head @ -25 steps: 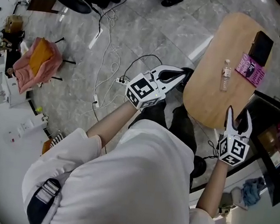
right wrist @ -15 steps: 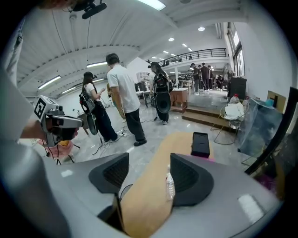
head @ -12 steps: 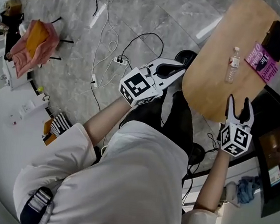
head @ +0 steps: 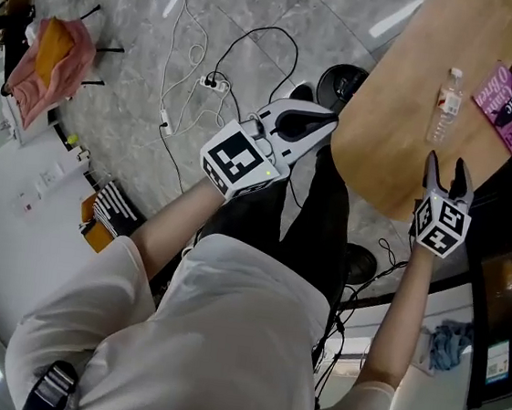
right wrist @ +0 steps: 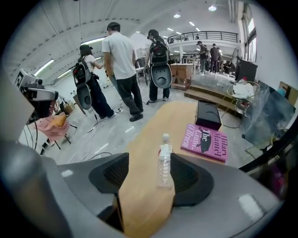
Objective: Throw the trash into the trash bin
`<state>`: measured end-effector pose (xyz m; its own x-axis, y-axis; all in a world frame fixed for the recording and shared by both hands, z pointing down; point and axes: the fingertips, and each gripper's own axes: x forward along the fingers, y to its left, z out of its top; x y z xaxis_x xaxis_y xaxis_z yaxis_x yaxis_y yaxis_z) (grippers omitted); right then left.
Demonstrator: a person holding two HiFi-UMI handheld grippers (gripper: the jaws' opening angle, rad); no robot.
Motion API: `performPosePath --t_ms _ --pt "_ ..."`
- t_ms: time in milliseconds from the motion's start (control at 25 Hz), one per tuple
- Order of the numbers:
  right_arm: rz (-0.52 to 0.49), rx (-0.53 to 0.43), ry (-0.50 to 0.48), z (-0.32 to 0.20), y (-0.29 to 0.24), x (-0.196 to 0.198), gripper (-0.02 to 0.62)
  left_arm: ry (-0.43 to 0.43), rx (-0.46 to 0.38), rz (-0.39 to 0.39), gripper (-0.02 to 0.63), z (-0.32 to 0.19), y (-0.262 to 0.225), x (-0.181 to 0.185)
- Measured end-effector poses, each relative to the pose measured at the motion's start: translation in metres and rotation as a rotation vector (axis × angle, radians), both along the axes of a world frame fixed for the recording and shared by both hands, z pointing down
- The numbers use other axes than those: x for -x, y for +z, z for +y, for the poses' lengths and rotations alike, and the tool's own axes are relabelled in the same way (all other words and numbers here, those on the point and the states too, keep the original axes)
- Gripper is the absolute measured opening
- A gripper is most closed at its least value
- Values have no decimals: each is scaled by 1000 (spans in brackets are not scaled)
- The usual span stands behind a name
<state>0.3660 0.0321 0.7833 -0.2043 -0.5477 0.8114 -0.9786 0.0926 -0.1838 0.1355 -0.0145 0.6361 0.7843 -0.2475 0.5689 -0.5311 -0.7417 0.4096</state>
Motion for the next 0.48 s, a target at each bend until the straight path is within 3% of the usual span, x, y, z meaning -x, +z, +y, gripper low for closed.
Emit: performPosePath --t_ms 480 --pt "90 154 32 8 157 -18 304 -36 81 -7 6 27 92 5"
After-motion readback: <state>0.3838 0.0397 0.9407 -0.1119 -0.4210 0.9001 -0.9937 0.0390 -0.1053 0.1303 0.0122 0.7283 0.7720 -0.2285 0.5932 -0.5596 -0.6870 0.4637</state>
